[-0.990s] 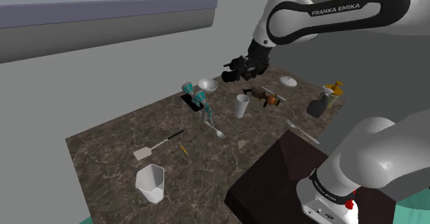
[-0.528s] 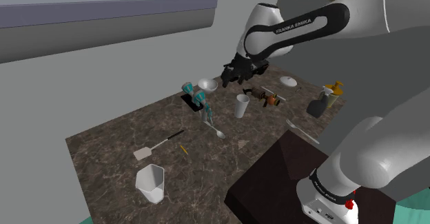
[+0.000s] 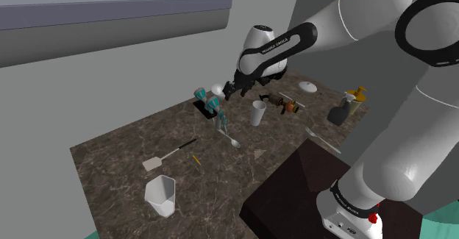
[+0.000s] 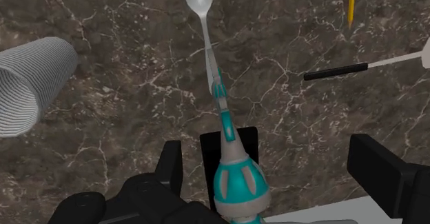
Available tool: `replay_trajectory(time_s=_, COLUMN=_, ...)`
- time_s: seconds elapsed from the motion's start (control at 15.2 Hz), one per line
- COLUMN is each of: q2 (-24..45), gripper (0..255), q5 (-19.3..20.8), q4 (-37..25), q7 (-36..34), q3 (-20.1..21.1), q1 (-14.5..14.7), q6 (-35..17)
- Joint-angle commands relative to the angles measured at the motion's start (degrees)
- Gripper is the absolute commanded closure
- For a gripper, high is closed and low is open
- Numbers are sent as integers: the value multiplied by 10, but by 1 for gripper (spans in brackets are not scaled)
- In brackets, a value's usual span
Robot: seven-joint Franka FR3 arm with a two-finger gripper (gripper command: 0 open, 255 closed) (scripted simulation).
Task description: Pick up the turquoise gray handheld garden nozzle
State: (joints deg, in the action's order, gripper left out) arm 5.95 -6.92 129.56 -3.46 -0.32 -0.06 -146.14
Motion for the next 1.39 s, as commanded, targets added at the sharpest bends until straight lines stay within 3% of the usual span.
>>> replay_trajectory(time_s=0.0, q2=44, gripper=0, q5=-1, q4=-21, q7=4, q3=0, q1=0, q6=-25)
replay_trajectory(time_s=0.73, q2=289, gripper=0, q5=9, q4=-216, q7=11, q3=0, q1=1, q6=-85)
replay_trajectory(time_s=1.32, q2=337, gripper=0, q5=6, q4=-228, q7=15, q3=4, q1=-1, q6=-122)
